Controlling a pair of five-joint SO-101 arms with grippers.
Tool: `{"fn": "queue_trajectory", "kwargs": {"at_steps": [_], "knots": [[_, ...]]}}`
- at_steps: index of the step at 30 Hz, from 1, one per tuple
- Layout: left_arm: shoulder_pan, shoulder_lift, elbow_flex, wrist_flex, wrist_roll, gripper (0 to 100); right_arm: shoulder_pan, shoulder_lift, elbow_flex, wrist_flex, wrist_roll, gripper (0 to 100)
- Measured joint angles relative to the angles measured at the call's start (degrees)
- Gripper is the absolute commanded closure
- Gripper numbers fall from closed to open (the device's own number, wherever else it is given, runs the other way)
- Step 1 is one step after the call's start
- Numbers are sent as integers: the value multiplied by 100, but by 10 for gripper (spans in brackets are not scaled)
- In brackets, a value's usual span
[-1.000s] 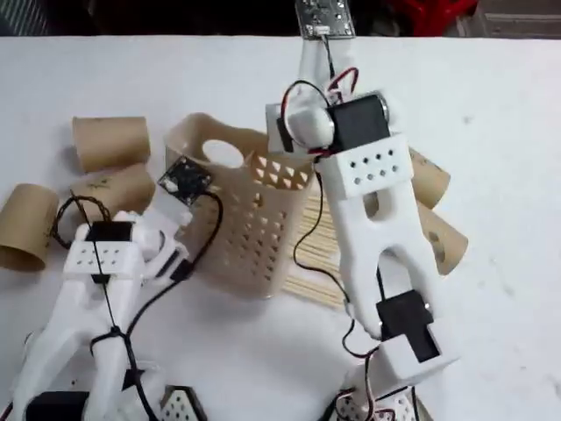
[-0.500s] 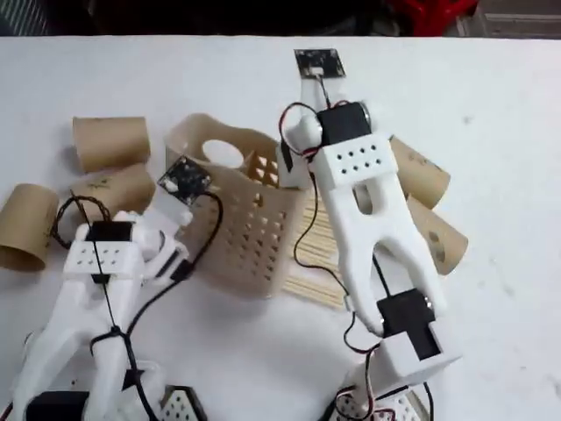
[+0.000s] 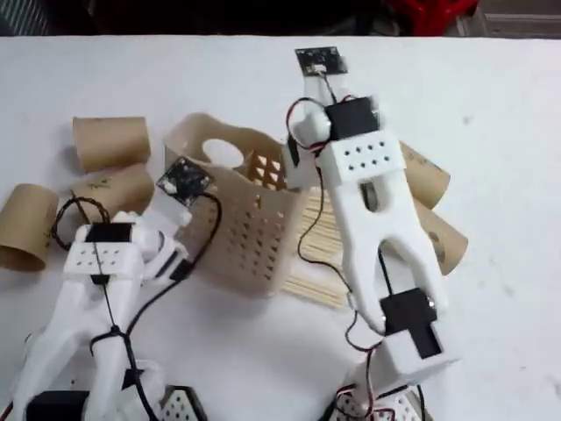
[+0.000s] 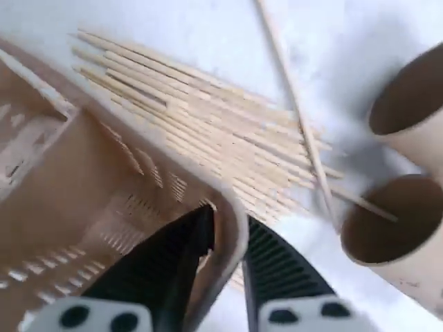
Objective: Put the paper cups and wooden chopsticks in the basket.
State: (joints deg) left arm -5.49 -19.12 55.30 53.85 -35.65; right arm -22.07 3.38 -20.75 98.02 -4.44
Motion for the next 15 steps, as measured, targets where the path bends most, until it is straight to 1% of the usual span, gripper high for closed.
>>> {"fn": "queue_trajectory", "kwargs": {"at_steps": [3,6,10,15], "knots": [[-9,0,35,9,-18,733,18,-176,-18,26,70,983],[-18,211,325,26,9,733,18,-501,-62,26,211,983],[0,193,334,44,-9,733,-26,-1011,-413,26,325,983],[0,202,352,53,0,733,-9,-1169,-747,26,325,983]]}}
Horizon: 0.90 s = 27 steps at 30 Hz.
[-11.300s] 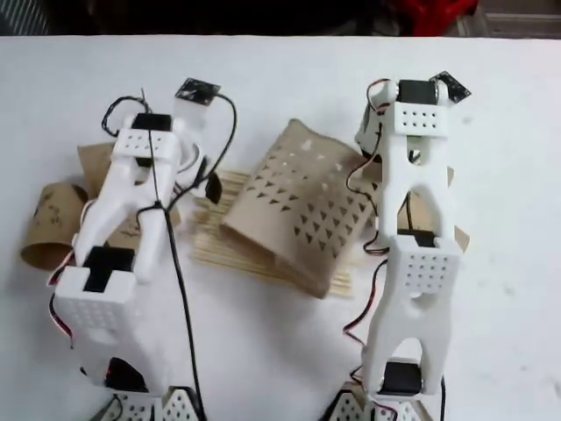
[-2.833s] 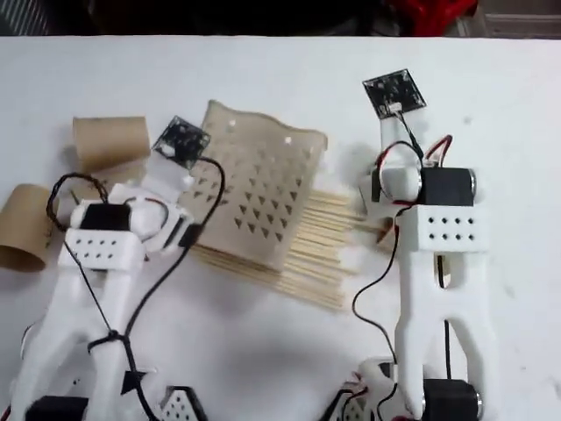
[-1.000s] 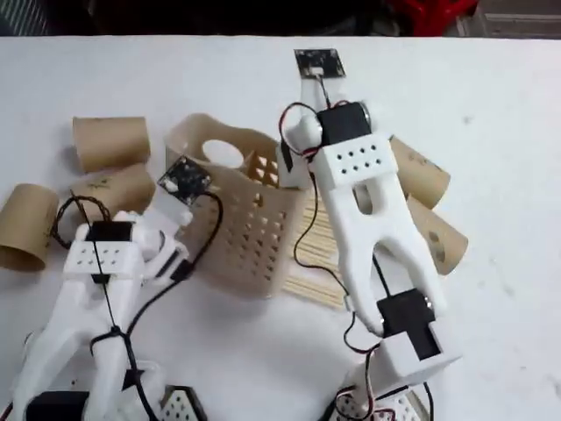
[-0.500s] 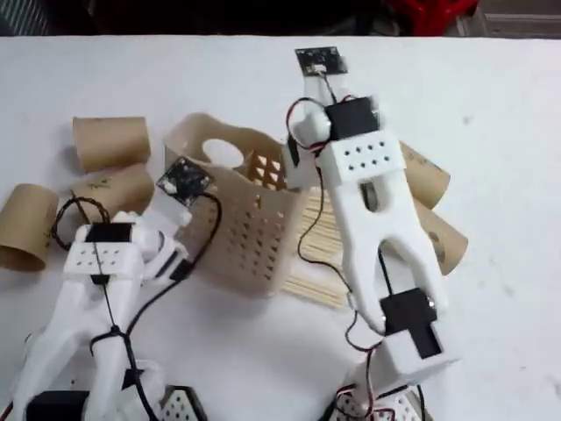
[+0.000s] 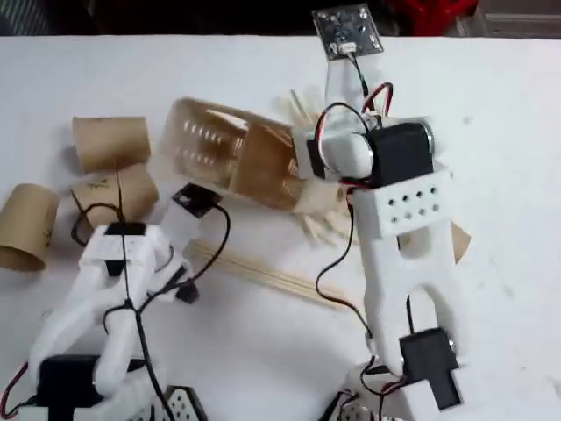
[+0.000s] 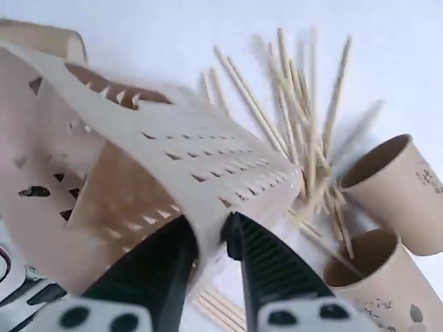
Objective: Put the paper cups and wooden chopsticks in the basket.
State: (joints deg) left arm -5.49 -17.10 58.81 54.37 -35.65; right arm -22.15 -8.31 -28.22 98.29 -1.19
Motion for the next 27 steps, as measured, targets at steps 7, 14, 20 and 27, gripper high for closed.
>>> {"fn": "queue_trajectory", "kwargs": {"at_steps": [7,14,20,27], "knots": [[0,0,0,0,0,733,0,-9,-211,0,0,983],[0,0,0,0,0,733,9,-9,-1099,-79,9,982],[0,0,0,0,0,733,686,-26,-1503,-826,-360,982],[0,0,0,0,0,733,1143,695,-1503,-1714,-633,982]]}}
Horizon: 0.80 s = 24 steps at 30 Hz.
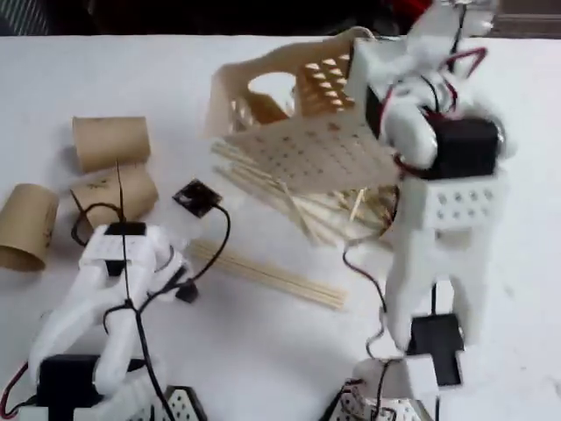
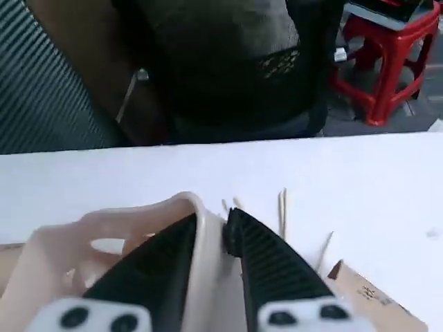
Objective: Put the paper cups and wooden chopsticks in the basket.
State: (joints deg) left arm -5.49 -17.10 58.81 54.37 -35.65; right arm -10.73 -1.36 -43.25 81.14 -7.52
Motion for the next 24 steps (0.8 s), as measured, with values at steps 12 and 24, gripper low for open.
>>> {"fn": "queue_trajectory", "kwargs": {"at_steps": [12,24], "knots": [[0,0,0,0,0,733,-70,1134,9,-1538,-211,982],[0,-9,35,-26,0,733,-62,1407,9,-1767,-607,982]]}}
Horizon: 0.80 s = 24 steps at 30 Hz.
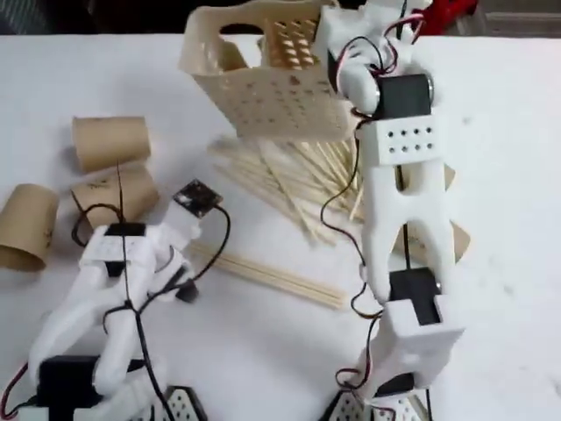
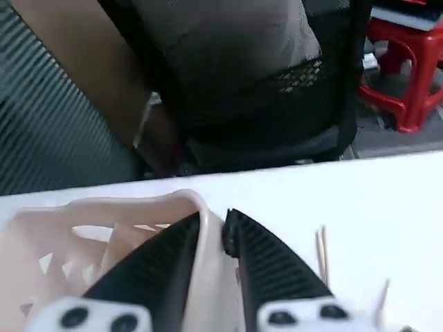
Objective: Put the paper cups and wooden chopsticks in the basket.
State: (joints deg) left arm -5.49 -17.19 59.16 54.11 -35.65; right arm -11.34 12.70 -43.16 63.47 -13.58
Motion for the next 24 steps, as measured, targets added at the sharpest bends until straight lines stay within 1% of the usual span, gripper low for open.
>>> {"fn": "queue_trajectory", "kwargs": {"at_steps": [3,6,11,15,19,24], "knots": [[-26,0,-35,18,0,733,273,-114,0,448,35,982],[-44,9,-369,35,70,732,738,-387,0,879,167,982],[-44,70,-1916,35,1037,732,1495,-1064,0,1776,396,981],[176,316,-3297,35,1732,732,1864,-1741,-9,2013,703,981],[730,1187,-4571,35,2207,732,2664,-2127,-9,2215,958,981],[1354,2910,-6444,44,2505,733,3508,-2136,-9,2251,1284,981]]}}
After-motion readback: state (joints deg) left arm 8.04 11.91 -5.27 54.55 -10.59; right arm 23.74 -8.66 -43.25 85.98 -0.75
